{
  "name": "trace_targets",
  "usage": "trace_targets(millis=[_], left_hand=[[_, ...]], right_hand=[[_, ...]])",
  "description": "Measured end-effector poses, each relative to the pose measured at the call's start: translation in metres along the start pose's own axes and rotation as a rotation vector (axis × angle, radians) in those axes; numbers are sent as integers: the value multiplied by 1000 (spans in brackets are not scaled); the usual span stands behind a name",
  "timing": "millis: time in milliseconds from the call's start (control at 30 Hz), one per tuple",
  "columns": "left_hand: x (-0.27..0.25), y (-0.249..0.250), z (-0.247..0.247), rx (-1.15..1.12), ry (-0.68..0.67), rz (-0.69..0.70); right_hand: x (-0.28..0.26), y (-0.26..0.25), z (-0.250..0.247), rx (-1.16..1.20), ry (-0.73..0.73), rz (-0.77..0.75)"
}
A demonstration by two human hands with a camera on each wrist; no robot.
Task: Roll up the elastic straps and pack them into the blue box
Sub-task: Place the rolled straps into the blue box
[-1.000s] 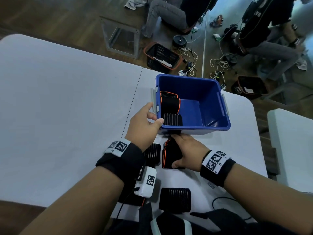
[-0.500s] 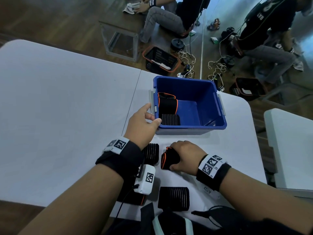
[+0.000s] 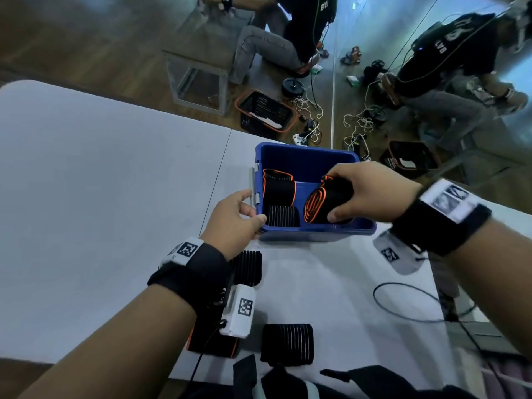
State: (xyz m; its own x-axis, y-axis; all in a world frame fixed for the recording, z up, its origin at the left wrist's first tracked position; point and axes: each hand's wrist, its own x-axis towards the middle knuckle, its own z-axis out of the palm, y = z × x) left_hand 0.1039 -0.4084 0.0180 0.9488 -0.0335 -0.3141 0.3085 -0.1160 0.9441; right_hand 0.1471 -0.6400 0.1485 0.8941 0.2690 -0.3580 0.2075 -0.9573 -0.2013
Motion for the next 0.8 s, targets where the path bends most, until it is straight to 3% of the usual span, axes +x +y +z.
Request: trace_targets(millis=[133, 267, 400, 567, 800], left_hand=[[-10, 0, 3, 8, -43, -15], [-21, -5, 6, 4, -63, -20], [-23, -8, 8, 6, -59, -26], [-22, -9, 8, 46, -46, -15], [-20, -14, 8, 56, -37, 0]], right_hand=[[51, 12, 13, -270, -256, 98], [80, 27, 41, -350, -497, 151], [96, 24, 68, -507, -637, 140], [104, 8, 83, -614, -733, -4], [106, 12, 86, -448, -607, 34]])
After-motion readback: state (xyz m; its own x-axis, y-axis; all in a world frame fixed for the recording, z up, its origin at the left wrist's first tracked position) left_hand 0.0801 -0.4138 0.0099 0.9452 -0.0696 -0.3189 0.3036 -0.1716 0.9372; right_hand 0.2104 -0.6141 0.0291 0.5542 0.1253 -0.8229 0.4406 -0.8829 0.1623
